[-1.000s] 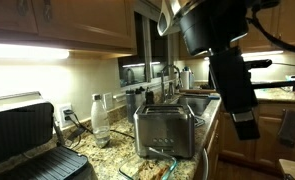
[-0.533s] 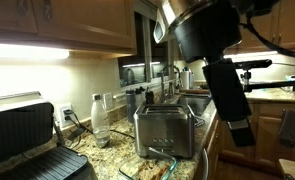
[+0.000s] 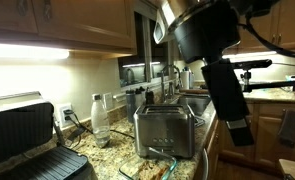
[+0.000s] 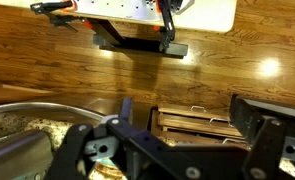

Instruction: Put the bread in the toaster

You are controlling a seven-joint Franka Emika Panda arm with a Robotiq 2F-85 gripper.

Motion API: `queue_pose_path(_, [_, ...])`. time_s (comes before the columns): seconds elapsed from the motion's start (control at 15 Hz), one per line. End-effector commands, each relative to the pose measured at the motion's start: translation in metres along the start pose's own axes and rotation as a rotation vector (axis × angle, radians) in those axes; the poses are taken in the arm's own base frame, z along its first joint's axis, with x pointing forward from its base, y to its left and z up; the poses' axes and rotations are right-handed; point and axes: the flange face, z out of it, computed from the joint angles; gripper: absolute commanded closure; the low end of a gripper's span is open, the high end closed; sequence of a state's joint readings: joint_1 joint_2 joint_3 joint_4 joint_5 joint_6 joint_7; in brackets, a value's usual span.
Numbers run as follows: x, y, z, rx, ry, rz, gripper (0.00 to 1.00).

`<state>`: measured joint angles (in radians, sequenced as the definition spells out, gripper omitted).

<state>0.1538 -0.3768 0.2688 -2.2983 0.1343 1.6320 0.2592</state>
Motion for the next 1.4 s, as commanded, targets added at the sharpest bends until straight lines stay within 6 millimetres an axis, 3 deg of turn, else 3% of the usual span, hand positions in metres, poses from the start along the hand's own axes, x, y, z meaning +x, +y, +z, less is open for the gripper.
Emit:
queue_pose_path(0.0, [0.003,0.004,-0.002,0.01,0.017,0.024,0.0])
queue_pose_path(1.33, [0.041,0.024,0.012,0.061,0.063,0.122,0.0])
